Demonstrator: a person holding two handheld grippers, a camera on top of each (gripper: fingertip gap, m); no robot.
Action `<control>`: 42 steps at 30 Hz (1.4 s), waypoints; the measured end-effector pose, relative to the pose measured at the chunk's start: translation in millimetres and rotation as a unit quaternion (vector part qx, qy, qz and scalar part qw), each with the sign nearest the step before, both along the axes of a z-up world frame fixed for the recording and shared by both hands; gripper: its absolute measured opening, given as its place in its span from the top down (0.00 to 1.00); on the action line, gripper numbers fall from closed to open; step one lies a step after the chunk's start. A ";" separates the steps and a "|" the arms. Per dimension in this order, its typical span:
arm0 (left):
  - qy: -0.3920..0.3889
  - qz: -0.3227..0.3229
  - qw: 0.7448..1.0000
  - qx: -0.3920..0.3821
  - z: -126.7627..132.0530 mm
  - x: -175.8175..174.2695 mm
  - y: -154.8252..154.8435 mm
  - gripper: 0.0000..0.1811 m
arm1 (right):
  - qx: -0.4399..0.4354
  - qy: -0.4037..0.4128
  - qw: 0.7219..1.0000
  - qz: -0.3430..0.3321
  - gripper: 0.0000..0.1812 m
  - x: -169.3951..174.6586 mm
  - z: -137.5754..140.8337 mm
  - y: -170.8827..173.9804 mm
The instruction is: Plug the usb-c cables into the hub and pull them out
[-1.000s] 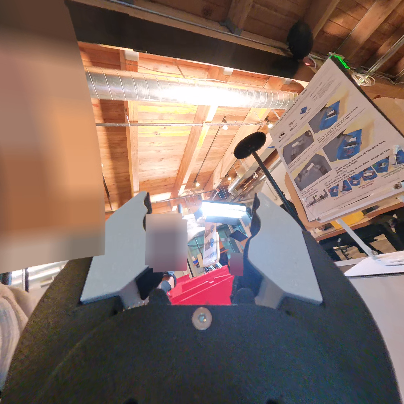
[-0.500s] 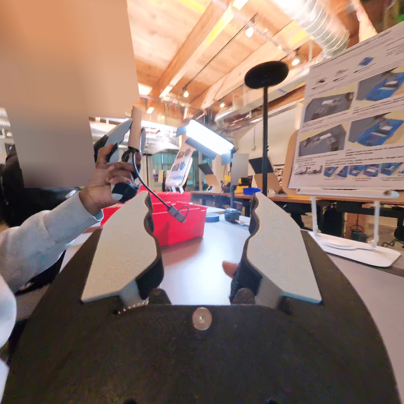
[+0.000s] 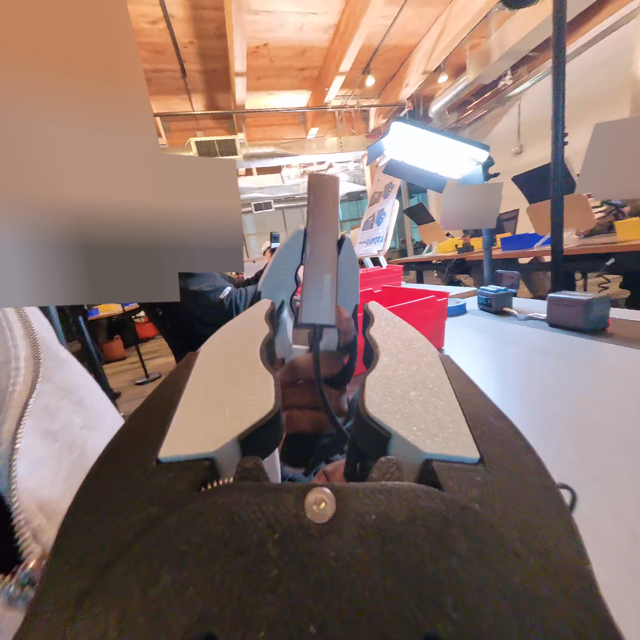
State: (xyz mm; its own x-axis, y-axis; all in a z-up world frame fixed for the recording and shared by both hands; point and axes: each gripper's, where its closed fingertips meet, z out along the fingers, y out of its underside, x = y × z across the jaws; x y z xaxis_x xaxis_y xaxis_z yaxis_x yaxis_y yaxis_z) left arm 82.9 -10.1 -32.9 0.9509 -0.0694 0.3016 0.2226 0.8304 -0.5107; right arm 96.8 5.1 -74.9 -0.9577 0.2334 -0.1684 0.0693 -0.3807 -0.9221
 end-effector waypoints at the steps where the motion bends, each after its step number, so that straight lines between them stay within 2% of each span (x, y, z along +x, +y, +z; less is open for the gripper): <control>1: -0.006 -0.009 1.000 0.004 -2.9 0.9 2.0 0.88 | 0.005 -0.004 1.000 -0.008 0.76 -1.2 -1.4 -3.7; 5: -0.016 -0.033 0.999 0.019 -8.9 3.9 4.4 0.88 | 0.073 -0.008 0.997 -0.004 0.80 -2.2 -19.3 -15.8; 7: -0.011 -0.033 0.999 0.015 -8.7 5.0 5.0 0.87 | 0.072 0.006 0.997 0.003 0.87 2.6 -18.0 -16.4; 10: -0.010 -0.037 0.999 0.005 -9.3 5.7 5.2 0.85 | 0.094 0.040 0.995 -0.014 0.88 1.9 -14.3 -7.3; 13: -0.019 -0.009 1.000 -0.023 -14.2 2.5 1.4 0.79 | 0.131 0.066 0.987 -0.068 0.88 -11.7 -3.3 26.4; 16: -0.015 0.041 0.997 -0.057 -19.7 0.9 -9.1 0.75 | 0.231 0.092 0.956 -0.154 0.87 -30.0 -3.3 79.0; 19: -0.033 0.096 0.993 -0.066 -24.5 -10.6 -21.4 0.76 | 0.379 0.042 0.902 -0.203 0.87 -43.6 -35.0 129.1; 21: -0.048 0.089 0.994 -0.046 -25.3 -14.9 -26.2 0.76 | 0.449 -0.011 0.865 -0.223 0.87 -50.1 -60.8 152.4; 22: -0.055 0.077 0.995 -0.040 -26.3 -15.9 -25.8 0.76 | 0.463 -0.029 0.856 -0.230 0.87 -53.7 -69.4 157.9; 26: -0.062 0.065 0.995 -0.051 -29.8 -17.4 -20.2 0.76 | 0.475 -0.101 0.855 -0.183 0.87 -54.2 -101.7 146.9; 32: -0.065 0.065 0.993 -0.073 -34.4 -18.3 -12.6 0.76 | 0.570 -0.186 0.790 -0.127 0.87 -39.5 -156.6 146.1; 35: -0.067 0.067 0.993 -0.072 -34.8 -19.1 -13.1 0.76 | 0.567 -0.185 0.793 -0.127 0.85 -38.4 -153.4 145.9; 37: -0.066 0.065 0.993 -0.073 -34.9 -18.6 -12.3 0.76 | 0.543 -0.160 0.812 -0.142 0.81 -42.6 -138.8 144.9; 40: -0.065 0.062 0.993 -0.080 -35.7 -17.8 -9.3 0.76 | 0.445 -0.084 0.875 -0.173 0.66 -51.6 -91.3 131.9; 42: -0.059 0.063 0.993 -0.085 -35.6 -16.5 -7.5 0.76 | 0.313 0.021 0.924 -0.218 0.56 -55.7 -37.3 119.2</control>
State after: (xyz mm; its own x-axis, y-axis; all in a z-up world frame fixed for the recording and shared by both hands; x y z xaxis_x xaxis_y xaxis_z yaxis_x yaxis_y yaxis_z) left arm 66.5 -17.5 -68.5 0.9059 0.1094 0.4092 0.1892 0.7598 -0.6220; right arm 41.2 124.3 -112.2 -0.7526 0.6372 0.1659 -0.0067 0.2446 -0.9696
